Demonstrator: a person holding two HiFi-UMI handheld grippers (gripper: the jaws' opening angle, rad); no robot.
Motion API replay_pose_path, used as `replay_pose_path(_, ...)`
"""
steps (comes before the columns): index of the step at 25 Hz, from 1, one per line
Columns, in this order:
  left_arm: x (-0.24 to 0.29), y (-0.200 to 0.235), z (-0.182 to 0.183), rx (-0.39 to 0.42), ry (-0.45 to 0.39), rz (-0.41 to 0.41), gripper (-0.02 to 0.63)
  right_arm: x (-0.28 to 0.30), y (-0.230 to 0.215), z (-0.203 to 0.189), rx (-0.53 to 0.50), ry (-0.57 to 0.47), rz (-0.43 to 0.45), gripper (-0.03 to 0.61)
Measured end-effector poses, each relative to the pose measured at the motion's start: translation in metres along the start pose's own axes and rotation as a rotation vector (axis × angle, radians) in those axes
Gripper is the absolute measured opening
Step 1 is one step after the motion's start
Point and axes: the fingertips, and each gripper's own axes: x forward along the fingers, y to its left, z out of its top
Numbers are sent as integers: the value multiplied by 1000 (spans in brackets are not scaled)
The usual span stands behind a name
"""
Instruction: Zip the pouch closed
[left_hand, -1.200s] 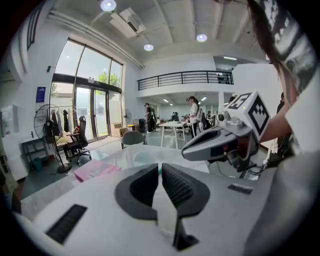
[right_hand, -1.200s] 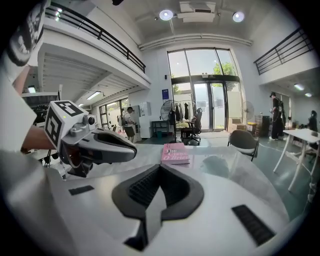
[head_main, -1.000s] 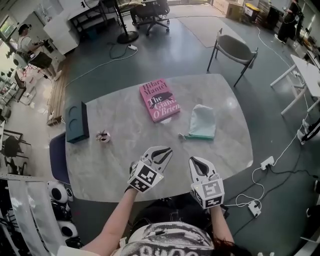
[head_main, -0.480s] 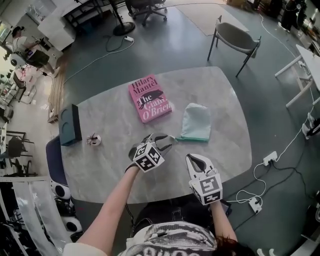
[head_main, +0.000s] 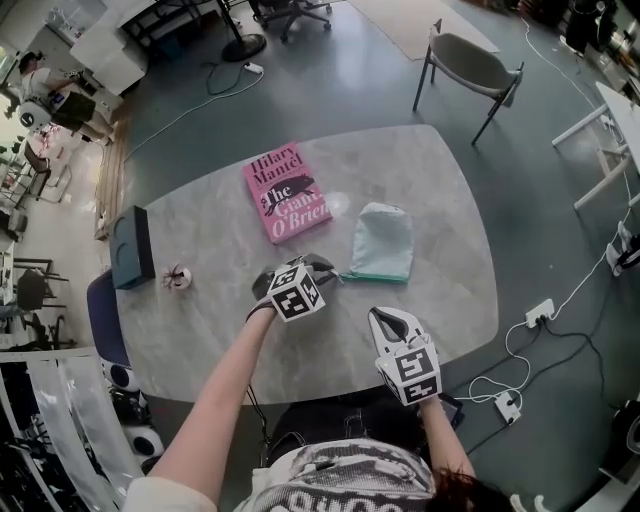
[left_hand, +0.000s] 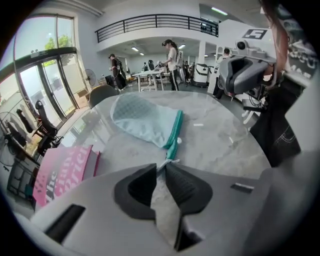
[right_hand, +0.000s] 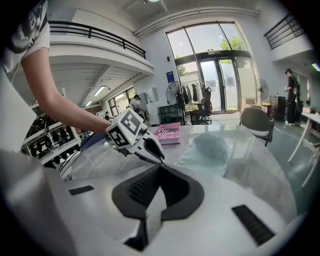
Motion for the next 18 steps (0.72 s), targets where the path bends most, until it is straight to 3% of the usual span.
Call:
replay_pose_path(5, -4, -9, 0, -49, 18, 9, 32, 3, -2, -4, -7, 11, 15, 2)
replay_pose_path(12, -18, -35, 21, -154, -61, 47, 23, 14, 4, -18, -28, 57, 34, 2)
replay_pose_path(18, -24, -61, 32, -194, -95, 54, 23, 25, 6, -34, -95, 101, 49, 28)
